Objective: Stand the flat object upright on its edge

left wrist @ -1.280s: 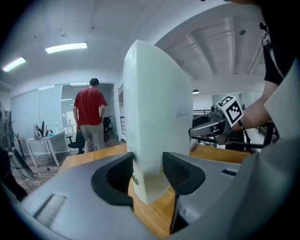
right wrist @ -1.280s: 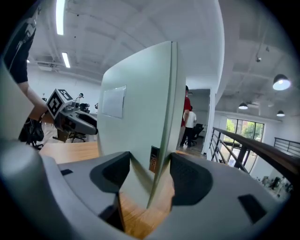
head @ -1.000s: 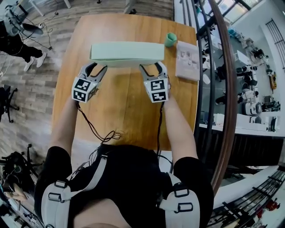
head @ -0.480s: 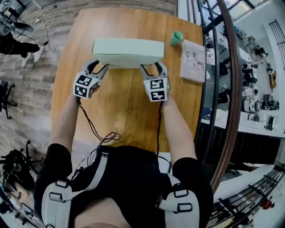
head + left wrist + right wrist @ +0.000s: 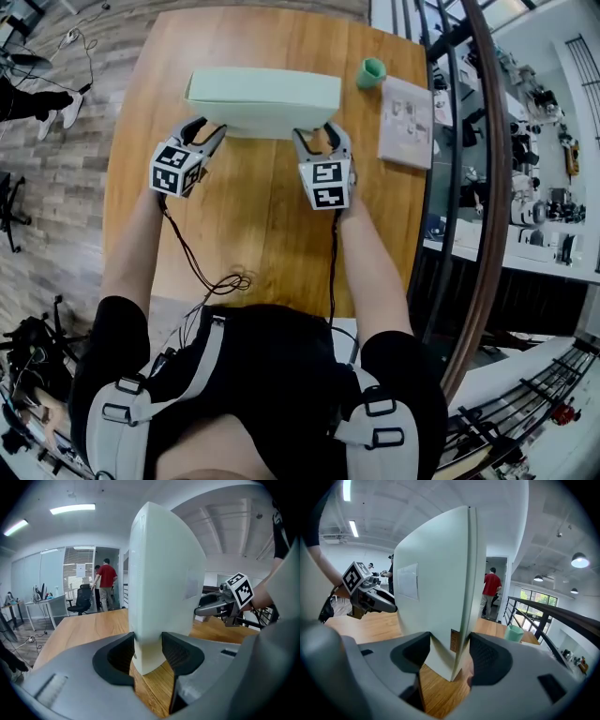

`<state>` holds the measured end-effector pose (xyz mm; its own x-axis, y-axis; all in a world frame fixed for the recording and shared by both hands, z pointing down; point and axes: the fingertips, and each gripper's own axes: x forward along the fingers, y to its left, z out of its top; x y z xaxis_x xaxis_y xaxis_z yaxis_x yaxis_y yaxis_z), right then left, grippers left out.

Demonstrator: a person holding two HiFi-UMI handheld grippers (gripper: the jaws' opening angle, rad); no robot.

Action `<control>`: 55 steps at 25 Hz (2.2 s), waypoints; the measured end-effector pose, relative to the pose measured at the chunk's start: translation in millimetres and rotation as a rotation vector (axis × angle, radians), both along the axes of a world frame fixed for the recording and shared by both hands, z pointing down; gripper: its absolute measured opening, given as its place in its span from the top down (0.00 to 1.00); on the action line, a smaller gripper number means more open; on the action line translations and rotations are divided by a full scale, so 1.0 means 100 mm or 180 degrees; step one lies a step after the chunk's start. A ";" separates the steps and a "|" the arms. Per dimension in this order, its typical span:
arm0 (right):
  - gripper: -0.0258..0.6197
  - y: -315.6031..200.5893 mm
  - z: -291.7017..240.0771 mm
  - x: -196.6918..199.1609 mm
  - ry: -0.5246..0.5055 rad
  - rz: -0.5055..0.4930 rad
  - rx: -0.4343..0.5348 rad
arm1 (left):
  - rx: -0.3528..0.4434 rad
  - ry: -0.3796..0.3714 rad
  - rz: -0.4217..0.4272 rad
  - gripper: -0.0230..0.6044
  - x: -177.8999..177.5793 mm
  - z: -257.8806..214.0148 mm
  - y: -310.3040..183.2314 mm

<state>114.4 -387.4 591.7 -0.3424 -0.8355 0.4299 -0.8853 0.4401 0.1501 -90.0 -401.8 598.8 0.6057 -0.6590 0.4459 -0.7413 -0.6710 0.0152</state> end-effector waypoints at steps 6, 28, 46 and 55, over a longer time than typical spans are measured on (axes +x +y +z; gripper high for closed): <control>0.55 -0.02 0.02 0.01 -0.0005 0.0039 -0.0038 | 0.0083 -0.0073 -0.0034 0.67 0.02 -0.01 -0.04; 0.55 -0.01 0.05 0.07 -0.0119 0.0113 -0.0211 | 0.0223 -0.0351 -0.0032 0.67 0.02 -0.07 -0.06; 0.95 0.73 -1.34 0.21 -0.1061 0.0661 0.0983 | 0.0797 0.0648 -0.1362 0.96 -0.66 -1.28 0.64; 0.96 1.22 -2.38 0.06 -0.1040 0.0533 0.1542 | 0.1104 0.0624 -0.1510 0.96 -0.71 -2.12 1.26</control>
<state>120.6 -265.4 353.6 -0.2397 -0.9637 -0.1179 -0.9706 0.2405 0.0073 -161.5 -276.2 386.8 0.2601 -0.9632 0.0676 -0.9656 -0.2593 0.0214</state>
